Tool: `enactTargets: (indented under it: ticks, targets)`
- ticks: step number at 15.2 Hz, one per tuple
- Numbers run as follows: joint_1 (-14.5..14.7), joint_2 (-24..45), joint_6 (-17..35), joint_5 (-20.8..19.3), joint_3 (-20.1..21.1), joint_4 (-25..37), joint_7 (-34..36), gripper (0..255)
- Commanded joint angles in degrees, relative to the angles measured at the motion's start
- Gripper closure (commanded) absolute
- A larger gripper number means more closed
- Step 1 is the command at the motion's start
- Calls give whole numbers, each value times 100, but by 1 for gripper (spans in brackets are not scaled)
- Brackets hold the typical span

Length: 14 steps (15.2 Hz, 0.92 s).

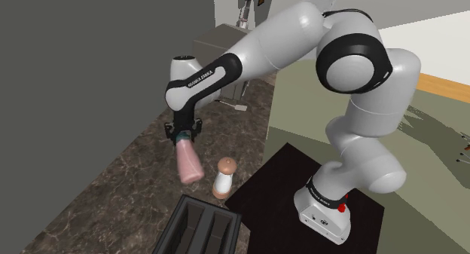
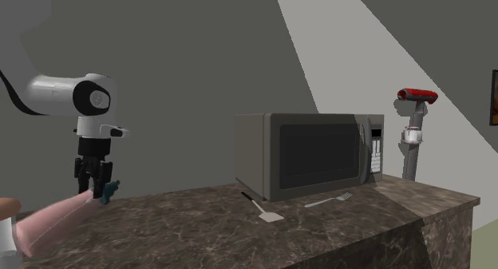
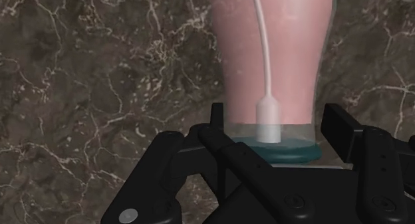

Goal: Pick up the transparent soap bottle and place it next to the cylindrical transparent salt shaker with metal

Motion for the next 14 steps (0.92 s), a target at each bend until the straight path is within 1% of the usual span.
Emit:
enactTargets:
  ticks: [1, 14]
  targets:
    - [37, 125, -126, -102, -59, 20, 70, 255]
    - [224, 799, -880, -650, -309, 232, 479, 255]
